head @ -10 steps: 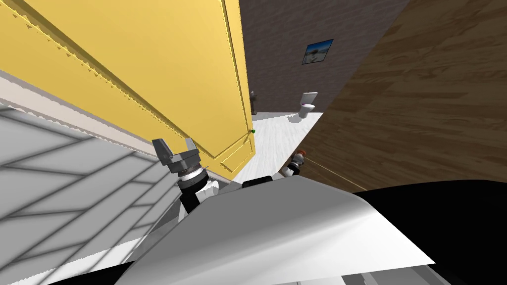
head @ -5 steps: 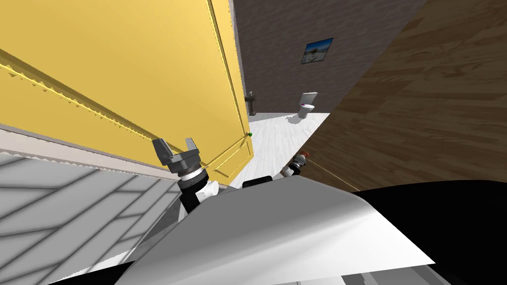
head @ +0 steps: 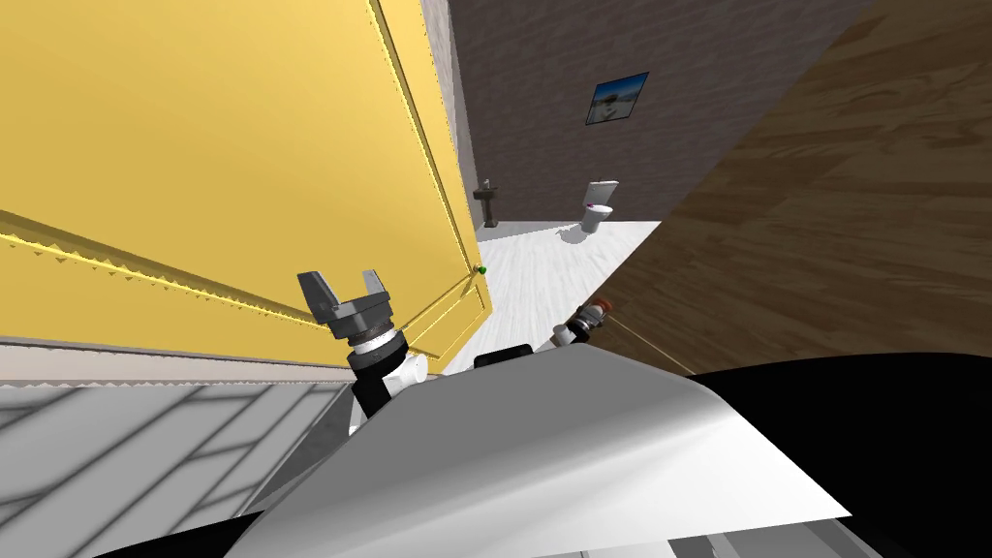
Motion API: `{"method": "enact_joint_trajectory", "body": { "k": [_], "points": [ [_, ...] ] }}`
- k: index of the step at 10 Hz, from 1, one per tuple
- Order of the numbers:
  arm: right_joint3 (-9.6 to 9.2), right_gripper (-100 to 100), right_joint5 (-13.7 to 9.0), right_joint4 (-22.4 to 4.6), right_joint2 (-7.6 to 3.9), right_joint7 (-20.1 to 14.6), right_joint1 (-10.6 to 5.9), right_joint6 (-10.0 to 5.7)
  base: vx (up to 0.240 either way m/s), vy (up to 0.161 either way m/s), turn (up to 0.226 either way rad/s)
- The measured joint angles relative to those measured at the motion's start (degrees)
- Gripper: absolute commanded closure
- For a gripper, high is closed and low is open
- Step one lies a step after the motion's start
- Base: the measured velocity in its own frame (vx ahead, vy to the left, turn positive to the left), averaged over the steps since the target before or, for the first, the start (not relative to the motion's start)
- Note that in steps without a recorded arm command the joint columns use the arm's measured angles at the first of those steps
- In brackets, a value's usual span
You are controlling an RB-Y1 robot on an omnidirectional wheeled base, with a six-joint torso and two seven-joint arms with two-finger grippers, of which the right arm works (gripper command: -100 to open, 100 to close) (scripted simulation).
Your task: Push the door open
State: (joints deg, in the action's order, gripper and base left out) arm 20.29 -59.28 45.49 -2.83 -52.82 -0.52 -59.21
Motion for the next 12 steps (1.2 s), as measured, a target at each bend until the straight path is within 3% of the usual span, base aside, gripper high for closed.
{"method": "enact_joint_trajectory", "body": {
  "k": [2, 5, 9, 12],
  "points": [
    [0.82, 100, -1.0, -0.2, -0.01, 0.7, -0.25, -0.27, 0.108, -0.135, -0.009],
    [2.26, 100, -2.3, -1.2, -0.34, 1.1, -0.74, -1.92, 0.167, -0.152, -0.035],
    [5.23, 100, -4.9, -0.7, 0.53, 3.2, -0.84, -4.14, 0.135, -0.165, -0.031],
    [6.08, 100, -5.9, -1.2, 0.18, 3.2, -0.68, -4.81, 0.128, -0.135, -0.048]
  ]
}}
